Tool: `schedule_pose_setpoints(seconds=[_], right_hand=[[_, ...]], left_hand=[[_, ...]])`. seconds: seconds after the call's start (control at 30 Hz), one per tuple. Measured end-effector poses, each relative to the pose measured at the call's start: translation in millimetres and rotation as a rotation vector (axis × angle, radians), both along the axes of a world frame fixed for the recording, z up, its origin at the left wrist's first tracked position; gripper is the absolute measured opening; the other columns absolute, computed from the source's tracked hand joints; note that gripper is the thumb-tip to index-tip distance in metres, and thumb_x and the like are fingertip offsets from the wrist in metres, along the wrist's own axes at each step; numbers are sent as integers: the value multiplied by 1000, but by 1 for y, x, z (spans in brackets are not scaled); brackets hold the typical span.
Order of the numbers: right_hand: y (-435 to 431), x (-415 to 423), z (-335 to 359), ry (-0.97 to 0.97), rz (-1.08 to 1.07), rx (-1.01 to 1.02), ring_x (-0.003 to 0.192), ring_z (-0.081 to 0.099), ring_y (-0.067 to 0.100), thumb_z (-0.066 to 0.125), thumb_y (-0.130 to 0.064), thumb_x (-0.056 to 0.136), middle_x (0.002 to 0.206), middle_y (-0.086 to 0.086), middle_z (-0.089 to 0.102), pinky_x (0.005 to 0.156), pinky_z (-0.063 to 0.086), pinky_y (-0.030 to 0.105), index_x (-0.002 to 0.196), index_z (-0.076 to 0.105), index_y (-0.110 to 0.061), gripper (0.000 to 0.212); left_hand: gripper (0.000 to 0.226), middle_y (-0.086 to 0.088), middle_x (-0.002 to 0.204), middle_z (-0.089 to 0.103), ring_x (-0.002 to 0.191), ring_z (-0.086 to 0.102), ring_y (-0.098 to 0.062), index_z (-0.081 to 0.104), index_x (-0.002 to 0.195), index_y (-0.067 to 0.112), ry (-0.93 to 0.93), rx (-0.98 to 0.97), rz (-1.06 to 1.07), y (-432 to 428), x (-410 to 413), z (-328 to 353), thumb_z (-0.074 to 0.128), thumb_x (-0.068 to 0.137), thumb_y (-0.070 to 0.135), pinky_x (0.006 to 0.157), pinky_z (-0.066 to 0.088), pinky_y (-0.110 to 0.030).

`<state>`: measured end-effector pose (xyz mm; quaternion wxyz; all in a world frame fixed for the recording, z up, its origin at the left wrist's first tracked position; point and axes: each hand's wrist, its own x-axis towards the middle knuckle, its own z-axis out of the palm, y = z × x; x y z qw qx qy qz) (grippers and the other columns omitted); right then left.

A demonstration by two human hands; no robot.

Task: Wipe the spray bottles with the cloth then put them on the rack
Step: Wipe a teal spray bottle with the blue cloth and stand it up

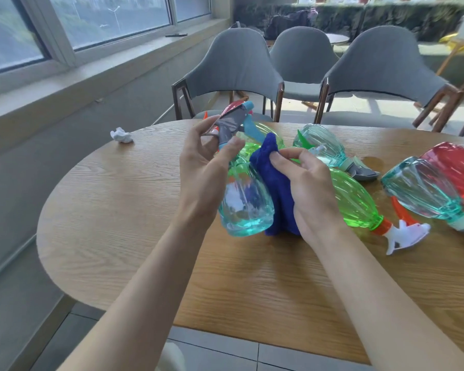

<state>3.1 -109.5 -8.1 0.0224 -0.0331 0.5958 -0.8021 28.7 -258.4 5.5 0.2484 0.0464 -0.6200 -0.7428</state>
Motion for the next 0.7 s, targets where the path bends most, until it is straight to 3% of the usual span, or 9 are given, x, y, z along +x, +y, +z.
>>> schedule_pose_setpoints(seconds=[0.13,0.27,0.43,0.57,0.7], right_hand=[[2,3,2,117,77,46,83,74,27,78,-10,92,92,10,78,72,59,39,86,72,-22,15],[-3,5,-3,217,23,134,92,78,19,80,-12,94,94,3,81,82,62,33,96,74,-18,8],[-5,4,-1,98,8,12,88,80,30,81,-14,93,96,13,81,80,65,44,99,64,-11,18],[-1,1,0,-42,38,-135,92,78,36,94,-23,75,107,22,77,88,64,55,102,44,-18,56],[0,0,3,-47,60,-128,90,79,30,88,-20,85,99,11,79,85,64,48,118,48,-13,52]], left_hand=[[42,-3,109,82,102,80,-26,57,140,12,-20,69,84,0,-2,-2,72,100,6,99,60,-59],[41,-3,109,82,101,80,-25,57,138,13,-20,28,73,0,-2,-2,72,101,5,95,63,-55],[42,-10,124,78,115,76,-27,55,140,16,20,-40,-71,9,4,-4,70,103,5,85,64,-37],[45,-13,137,71,127,69,-32,52,145,19,49,-82,-156,12,8,-7,68,104,11,97,63,-46],[49,-15,135,72,125,71,-32,48,149,15,78,-115,-200,15,10,-6,67,104,8,104,59,-51]])
